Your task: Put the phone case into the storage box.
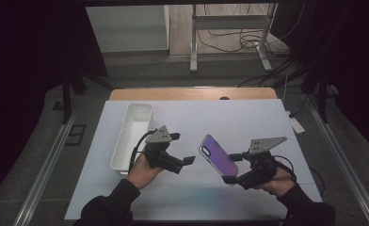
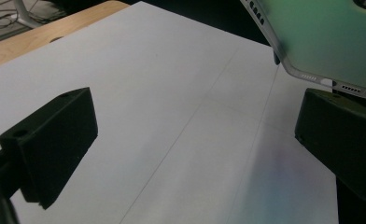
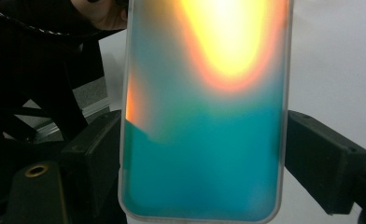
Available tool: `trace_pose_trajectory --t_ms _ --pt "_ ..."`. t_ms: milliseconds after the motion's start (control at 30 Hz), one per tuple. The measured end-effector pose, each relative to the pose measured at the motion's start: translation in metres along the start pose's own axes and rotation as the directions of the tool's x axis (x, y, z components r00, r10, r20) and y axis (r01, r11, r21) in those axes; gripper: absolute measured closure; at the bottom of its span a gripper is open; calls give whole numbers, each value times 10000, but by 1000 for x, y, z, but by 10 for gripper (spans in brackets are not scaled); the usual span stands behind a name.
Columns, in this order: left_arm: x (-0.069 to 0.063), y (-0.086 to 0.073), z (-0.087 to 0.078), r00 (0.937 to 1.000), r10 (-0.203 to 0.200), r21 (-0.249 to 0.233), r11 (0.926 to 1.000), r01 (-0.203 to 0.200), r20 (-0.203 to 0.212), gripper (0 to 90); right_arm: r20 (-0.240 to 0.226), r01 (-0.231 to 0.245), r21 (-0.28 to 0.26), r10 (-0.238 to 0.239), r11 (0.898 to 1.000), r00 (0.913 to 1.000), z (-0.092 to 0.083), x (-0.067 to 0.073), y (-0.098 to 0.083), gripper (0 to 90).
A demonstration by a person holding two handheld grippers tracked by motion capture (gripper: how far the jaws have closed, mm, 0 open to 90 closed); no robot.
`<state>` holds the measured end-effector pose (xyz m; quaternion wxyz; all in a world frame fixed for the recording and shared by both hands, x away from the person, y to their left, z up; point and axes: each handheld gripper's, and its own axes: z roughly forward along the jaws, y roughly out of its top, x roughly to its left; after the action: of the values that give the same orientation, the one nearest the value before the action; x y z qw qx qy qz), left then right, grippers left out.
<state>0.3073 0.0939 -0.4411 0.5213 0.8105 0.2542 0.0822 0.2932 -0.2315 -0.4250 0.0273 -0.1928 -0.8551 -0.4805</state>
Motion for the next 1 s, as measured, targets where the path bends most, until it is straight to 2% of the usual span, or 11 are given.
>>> trace_pose_trajectory --t_ms 267,367,567,800,1000 --pt "-1 2 1 9999 7 -40 10000 -6 146 2 -422 182 -143 -188 9997 9989 4 4 2 169" --pt "-1 2 1 9996 -30 -99 9999 33 291 2 -572 220 -170 -230 9996 9981 5 6 3 169" --pt "-1 2 1 9959 -84 -209 9997 104 903 2 -831 267 -206 -283 9994 9961 9 9 3 169" --pt "-2 4 5 9941 9 -186 9998 12 1087 36 -1130 314 -275 -343 9991 9930 13 12 4 169" --pt "-2 5 8 9920 -33 -310 9995 73 1264 26 -1269 343 -266 -375 9991 9912 15 14 5 169"
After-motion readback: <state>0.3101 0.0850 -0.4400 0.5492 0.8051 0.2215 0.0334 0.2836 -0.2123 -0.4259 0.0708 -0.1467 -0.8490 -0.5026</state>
